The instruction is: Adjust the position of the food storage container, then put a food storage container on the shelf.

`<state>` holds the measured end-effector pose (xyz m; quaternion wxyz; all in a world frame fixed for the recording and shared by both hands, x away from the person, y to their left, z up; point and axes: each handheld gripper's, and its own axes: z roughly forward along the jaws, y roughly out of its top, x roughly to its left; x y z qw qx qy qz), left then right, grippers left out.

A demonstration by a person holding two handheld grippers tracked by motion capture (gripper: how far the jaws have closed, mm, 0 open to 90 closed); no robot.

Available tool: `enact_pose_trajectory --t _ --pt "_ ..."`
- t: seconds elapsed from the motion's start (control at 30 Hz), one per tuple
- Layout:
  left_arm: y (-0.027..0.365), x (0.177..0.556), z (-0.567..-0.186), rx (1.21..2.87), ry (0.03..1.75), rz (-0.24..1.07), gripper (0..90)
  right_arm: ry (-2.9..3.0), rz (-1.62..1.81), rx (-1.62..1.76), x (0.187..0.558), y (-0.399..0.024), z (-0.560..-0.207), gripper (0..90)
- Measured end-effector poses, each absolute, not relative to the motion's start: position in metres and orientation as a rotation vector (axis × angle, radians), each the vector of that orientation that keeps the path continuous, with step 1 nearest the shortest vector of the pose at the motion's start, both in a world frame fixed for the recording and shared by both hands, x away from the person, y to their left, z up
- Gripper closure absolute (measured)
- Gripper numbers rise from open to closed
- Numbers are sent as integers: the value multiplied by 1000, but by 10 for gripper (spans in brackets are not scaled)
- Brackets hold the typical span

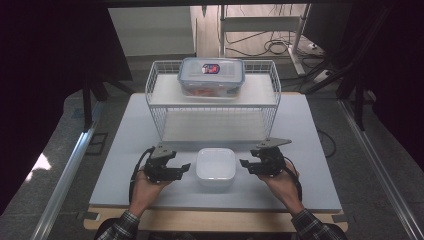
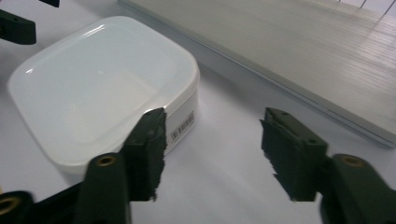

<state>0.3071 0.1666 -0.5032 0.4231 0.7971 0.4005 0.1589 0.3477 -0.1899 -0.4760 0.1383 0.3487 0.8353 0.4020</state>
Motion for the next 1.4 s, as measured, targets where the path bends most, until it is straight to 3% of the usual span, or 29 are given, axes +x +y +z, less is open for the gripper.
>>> enact_pose_trajectory --t 0.17,0.43,1.03,1.4 --pt "170 298 -503 1991 1015 384 163 2423 1179 974 339 -193 -477 279" --pt "172 289 -505 2039 982 383 82 2455 1214 931 326 -195 -478 177" --pt "175 291 -507 2002 946 412 78 2480 1218 954 326 -199 -483 75" --pt "158 299 -499 2045 929 340 28 2491 1211 932 328 -187 -479 21"
